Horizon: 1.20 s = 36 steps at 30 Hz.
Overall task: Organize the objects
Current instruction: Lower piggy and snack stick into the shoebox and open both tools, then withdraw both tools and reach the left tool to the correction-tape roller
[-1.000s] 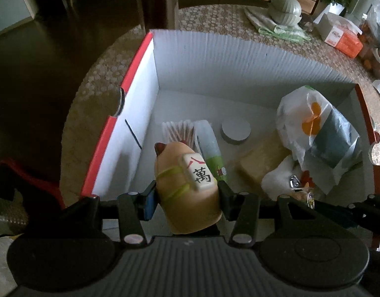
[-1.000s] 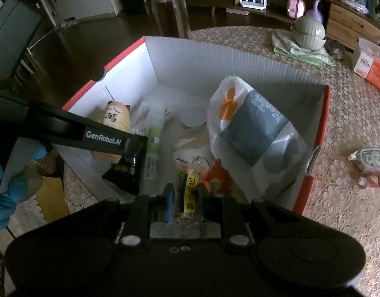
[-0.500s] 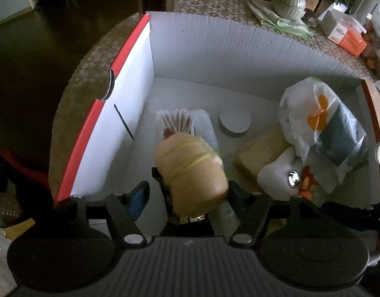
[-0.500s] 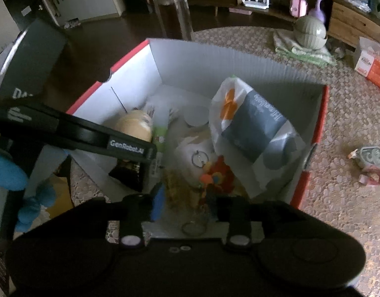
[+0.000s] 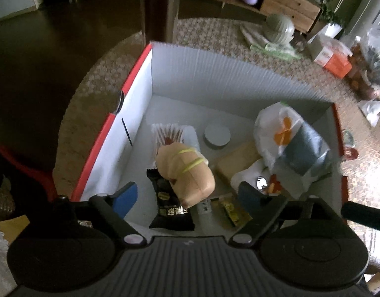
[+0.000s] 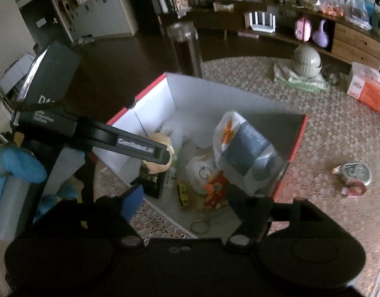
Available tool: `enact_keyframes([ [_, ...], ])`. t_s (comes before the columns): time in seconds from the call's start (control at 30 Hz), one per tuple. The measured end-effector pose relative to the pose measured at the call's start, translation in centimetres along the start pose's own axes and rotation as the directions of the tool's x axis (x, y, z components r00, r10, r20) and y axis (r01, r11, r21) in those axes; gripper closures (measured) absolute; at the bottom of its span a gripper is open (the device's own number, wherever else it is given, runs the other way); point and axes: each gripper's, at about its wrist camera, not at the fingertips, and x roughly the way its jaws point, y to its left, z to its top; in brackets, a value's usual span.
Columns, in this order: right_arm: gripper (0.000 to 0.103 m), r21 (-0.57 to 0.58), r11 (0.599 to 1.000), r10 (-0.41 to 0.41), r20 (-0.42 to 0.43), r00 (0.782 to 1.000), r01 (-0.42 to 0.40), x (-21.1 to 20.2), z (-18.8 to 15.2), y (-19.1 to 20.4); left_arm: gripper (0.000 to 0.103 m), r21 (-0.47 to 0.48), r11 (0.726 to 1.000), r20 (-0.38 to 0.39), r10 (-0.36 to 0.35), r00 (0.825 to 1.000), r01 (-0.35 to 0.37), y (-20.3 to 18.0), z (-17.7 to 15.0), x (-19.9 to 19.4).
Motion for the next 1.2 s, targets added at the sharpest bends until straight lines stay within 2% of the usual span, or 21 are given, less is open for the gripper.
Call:
enact_keyframes([
  [0.1, 0.025, -0.011, 1.0, -0.013, 0.025, 1.0, 0.014, -1.8, -0.3, -1.0, 0.009, 0.0, 1.0, 0.017, -0.001, 1.0, 0.001, -0.3, -0.2, -1.0],
  [0.3, 0.024, 0.012, 0.999, -0.052, 0.055, 0.997, 0.052, -4.5, -1.3, -4.5, 0.009, 0.035, 0.999, 0.06, -0.022, 0.998, 0.02, -2.5, -0.2, -3.0],
  [0.6, 0.024, 0.095, 0.986, -0.143, 0.061, 0.988, 0.137, -6.6, -3.5, -11.9, 0.008, 0.141, 0.987, 0.127, -0.098, 0.987, 0.08, -10.7, 1.2, -5.4],
  [0.8, 0.024, 0.146, 0.972, -0.192, 0.033, 0.981, 0.185, -6.7, -5.3, -16.7, 0.008, 0.199, 0.971, 0.115, -0.154, 0.981, 0.129, -16.8, 2.4, -4.0],
  [1.0, 0.024, 0.159, 0.968, -0.2, 0.025, 0.979, 0.194, -5.4, -6.5, -20.3, 0.008, 0.239, 0.959, 0.08, -0.177, 0.981, 0.153, -21.9, 4.0, -1.2],
  [1.1, 0.024, 0.143, 0.971, -0.198, 0.016, 0.98, 0.194, -4.2, -6.9, -21.6, 0.008, 0.294, 0.945, 0.055, -0.168, 0.984, 0.145, -24.7, 4.7, 0.5],
  [1.2, 0.024, 0.127, 0.973, -0.194, 0.014, 0.981, 0.191, -2.9, -7.2, -22.7, 0.008, 0.374, 0.918, 0.039, -0.155, 0.987, 0.129, -27.3, 5.4, 2.5],
])
